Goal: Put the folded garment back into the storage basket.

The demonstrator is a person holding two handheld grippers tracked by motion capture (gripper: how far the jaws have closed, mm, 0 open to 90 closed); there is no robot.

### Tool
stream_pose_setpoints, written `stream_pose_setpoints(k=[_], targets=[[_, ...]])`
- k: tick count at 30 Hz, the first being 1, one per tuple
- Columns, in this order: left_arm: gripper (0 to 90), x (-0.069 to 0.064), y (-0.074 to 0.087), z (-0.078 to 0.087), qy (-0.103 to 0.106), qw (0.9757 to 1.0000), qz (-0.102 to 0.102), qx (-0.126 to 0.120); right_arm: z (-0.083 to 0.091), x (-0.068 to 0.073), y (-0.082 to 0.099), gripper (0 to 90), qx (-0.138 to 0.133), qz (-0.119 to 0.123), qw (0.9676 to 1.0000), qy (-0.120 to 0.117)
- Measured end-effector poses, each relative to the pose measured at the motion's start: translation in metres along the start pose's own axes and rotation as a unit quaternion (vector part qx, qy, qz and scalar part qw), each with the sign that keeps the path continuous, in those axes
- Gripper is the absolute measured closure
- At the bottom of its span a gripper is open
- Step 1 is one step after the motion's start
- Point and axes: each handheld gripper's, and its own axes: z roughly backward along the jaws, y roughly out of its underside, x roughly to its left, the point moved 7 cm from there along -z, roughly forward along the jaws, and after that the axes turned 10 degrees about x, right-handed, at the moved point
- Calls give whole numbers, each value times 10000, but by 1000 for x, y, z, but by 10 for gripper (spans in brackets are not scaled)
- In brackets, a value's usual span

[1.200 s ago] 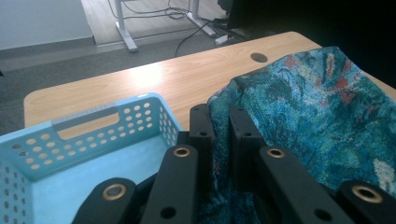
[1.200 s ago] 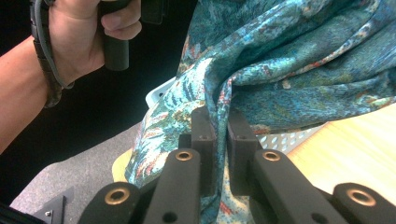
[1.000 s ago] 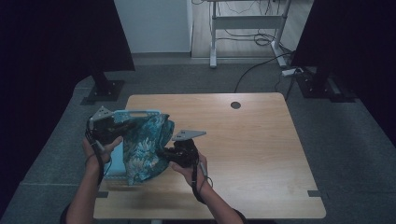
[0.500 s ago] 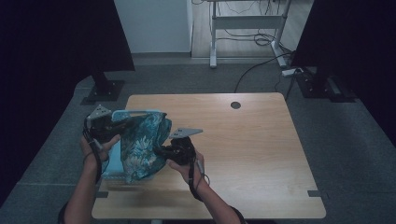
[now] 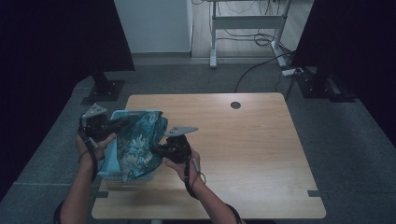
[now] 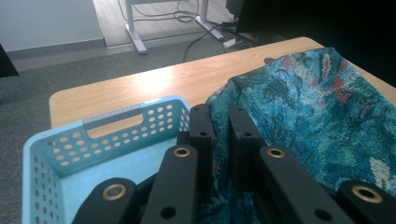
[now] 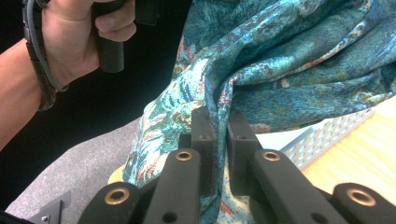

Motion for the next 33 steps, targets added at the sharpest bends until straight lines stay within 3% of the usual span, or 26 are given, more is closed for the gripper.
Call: stream_pose_setpoints(k=[20, 33], targets=[[816, 22, 2, 5, -64, 9999, 85, -32, -21, 0, -10, 840, -1, -7, 10000, -43], [816, 32, 9, -1, -65, 9999, 144, 17, -32, -5, -9, 840, 33, -48, 10000, -3]])
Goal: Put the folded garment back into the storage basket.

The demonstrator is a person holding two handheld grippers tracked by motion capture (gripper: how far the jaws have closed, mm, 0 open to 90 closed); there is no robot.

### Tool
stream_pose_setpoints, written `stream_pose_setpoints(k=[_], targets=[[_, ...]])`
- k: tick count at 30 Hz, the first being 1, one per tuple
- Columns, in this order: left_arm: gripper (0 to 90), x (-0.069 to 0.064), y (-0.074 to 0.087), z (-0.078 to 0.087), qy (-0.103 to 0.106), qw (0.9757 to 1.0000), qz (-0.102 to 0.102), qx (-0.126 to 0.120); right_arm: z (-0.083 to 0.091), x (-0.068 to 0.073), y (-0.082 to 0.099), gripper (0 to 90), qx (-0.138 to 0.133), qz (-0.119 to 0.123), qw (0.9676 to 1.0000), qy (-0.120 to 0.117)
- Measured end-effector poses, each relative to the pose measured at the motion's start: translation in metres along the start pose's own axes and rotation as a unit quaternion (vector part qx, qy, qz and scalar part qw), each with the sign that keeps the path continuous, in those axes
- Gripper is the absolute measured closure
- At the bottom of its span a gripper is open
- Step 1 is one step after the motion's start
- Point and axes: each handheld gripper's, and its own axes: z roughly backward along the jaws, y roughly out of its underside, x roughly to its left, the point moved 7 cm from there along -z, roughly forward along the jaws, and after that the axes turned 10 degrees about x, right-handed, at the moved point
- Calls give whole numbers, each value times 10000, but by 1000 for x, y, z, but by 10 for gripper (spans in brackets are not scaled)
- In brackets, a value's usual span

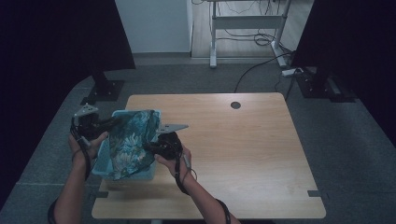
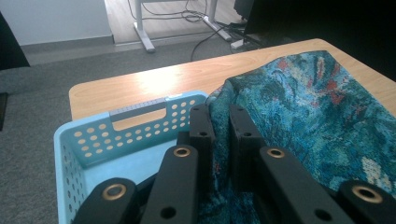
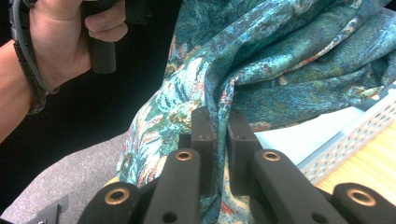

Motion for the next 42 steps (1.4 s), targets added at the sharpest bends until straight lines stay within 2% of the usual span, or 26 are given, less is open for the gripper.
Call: stream_pose_setpoints(k=[10, 17, 25, 32, 42], targets=[[816, 5, 1, -4, 0, 10000, 15, 9, -4, -3, -1, 840, -8, -27, 10000, 31], [816, 9, 1, 0, -26, 10000, 26, -31, -8, -4, -2, 840, 0, -36, 10000, 59], [816, 26, 6, 4, -73, 9998, 143, -83, -24, 1, -10, 840, 26, -18, 10000, 50], [816, 35, 8, 0, -80, 9998, 189, -60, -37, 3, -14, 840, 73, 8, 9999, 69], [817, 41, 1, -11, -34, 9997, 207, -91, -45, -9, -19, 840, 54, -102, 9997, 195]])
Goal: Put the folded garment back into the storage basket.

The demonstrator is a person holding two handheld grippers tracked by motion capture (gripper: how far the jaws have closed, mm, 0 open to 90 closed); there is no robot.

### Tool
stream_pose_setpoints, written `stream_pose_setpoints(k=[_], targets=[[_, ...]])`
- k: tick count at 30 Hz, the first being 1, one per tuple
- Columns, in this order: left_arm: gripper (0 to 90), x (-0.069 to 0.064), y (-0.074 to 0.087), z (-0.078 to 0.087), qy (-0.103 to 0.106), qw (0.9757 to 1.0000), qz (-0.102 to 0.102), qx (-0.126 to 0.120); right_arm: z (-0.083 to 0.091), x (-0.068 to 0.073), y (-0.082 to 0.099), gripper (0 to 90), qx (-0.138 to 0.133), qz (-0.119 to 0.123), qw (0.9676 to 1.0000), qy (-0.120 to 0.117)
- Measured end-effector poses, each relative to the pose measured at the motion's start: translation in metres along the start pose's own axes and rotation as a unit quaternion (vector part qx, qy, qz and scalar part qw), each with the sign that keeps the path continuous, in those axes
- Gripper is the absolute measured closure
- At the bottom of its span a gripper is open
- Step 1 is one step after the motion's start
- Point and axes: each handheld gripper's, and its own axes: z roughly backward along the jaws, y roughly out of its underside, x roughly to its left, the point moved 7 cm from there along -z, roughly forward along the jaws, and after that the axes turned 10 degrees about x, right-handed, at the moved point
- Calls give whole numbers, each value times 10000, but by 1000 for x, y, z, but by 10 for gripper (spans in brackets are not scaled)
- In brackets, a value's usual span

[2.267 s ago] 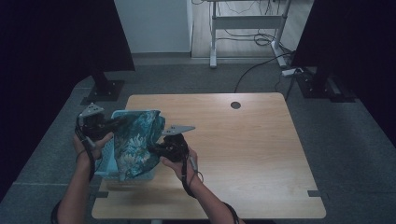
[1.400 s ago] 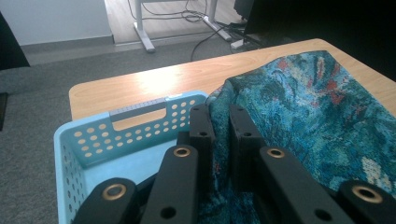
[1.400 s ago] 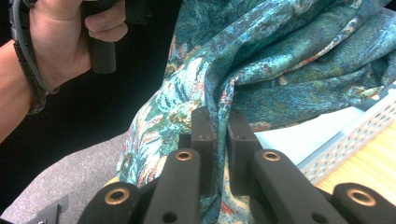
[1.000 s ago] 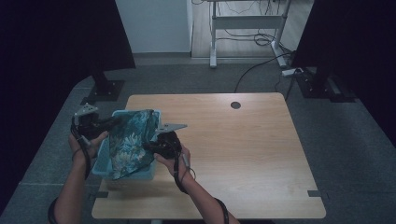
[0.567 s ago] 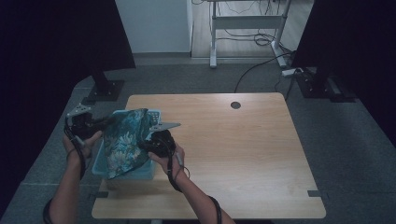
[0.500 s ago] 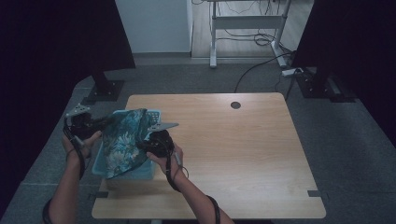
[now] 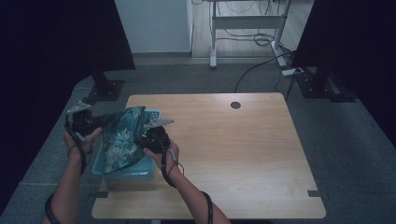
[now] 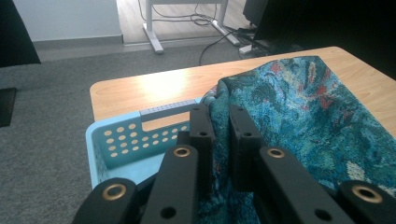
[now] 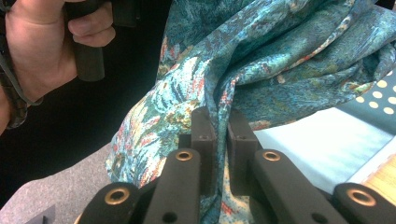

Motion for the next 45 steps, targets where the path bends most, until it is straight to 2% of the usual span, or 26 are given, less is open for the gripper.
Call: stream_pose_setpoints(k=[5, 13, 28, 33, 36, 37, 39, 40, 42, 45], targets=[[816, -3, -1, -9, 17, 10000, -6, 17, -4, -7, 4, 840, 39, -64, 10000, 63], [816, -12, -1, -23, 113, 9999, -46, 88, 1, -20, 10, 840, 100, -124, 9997, 162], [816, 2, 8, -13, -52, 9999, 55, 143, -19, -13, 14, 840, 142, -105, 9998, 13], [816, 1, 9, -13, -72, 9998, 58, 151, -20, -10, 15, 840, 140, -90, 9999, 4], [813, 2, 11, -17, -207, 9997, 2, 91, -22, -12, 16, 834, 167, -79, 9998, 42], [791, 5, 13, -20, -336, 9994, 20, 57, -23, -14, 18, 801, 202, -71, 9997, 151], [674, 8, 17, -24, -370, 9991, 203, 60, -26, -22, 22, 534, 269, -169, 9982, 503], [641, 8, 20, -25, -369, 9990, 229, 86, -27, -26, 24, 488, 309, -244, 9975, 579], [611, 5, 22, -26, -351, 9991, 225, 120, -25, -30, 28, 432, 308, -226, 9972, 649], [589, -2, 25, -27, -329, 9991, 195, 193, -20, -31, 32, 356, 316, -195, 9974, 616]])
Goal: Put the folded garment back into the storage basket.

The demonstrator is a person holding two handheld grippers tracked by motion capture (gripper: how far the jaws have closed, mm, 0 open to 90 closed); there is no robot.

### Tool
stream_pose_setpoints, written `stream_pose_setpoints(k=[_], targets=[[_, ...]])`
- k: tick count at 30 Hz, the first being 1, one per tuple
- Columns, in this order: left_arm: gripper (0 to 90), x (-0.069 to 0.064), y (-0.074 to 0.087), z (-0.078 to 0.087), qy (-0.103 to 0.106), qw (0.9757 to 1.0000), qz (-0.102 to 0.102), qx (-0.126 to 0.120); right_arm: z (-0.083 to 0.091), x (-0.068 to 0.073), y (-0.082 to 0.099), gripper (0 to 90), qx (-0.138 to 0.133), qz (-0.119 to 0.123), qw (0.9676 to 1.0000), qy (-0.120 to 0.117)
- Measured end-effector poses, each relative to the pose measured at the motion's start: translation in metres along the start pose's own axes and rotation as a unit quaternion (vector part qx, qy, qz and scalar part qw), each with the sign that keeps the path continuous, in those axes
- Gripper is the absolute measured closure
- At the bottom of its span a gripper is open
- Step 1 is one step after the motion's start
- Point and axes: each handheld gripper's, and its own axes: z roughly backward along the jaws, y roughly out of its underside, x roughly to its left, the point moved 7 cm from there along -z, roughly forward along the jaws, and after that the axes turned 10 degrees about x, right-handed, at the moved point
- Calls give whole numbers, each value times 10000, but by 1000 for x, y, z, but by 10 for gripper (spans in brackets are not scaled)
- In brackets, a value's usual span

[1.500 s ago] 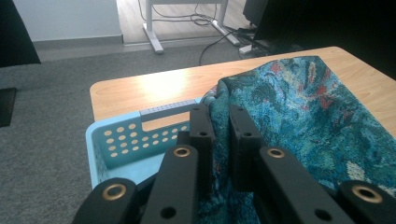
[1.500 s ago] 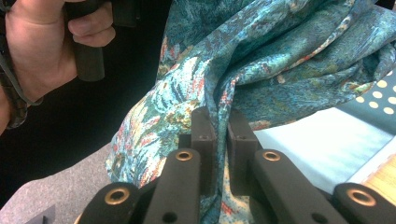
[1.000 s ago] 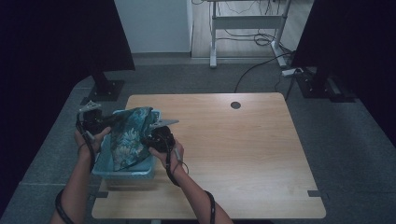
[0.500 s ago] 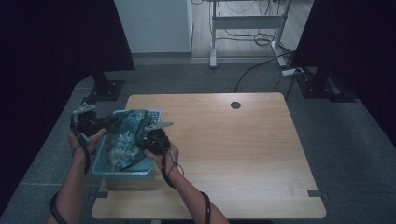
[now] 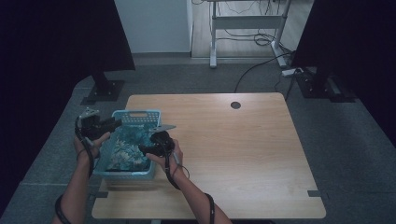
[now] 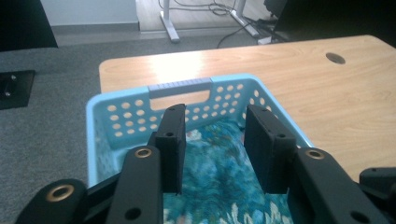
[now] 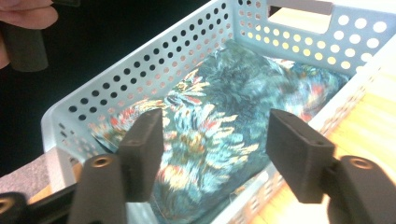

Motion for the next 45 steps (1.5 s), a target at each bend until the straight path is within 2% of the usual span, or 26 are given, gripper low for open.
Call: stream_pose_setpoints(k=[3, 12, 18, 25, 33, 45], targets=[[561, -10, 2, 0, 47, 10000, -44, 46, 6, 2, 4, 301, 36, 71, 10000, -41], [459, -45, 12, 3, 265, 9993, -177, 199, 36, 8, 17, 276, 98, 534, 9982, -266], [439, -60, 20, 7, 244, 9993, -223, 185, 54, 5, 31, 272, 125, 781, 9966, -242], [433, -82, 22, 7, 257, 9990, -343, 141, 77, -8, 46, 270, 111, 858, 9961, -183], [426, -106, 26, 4, 322, 9983, -473, 117, 97, -25, 59, 266, 55, 806, 9966, -172], [418, -144, 31, -4, 462, 9959, -766, 108, 127, -46, 81, 266, -3, 789, 9969, -68]])
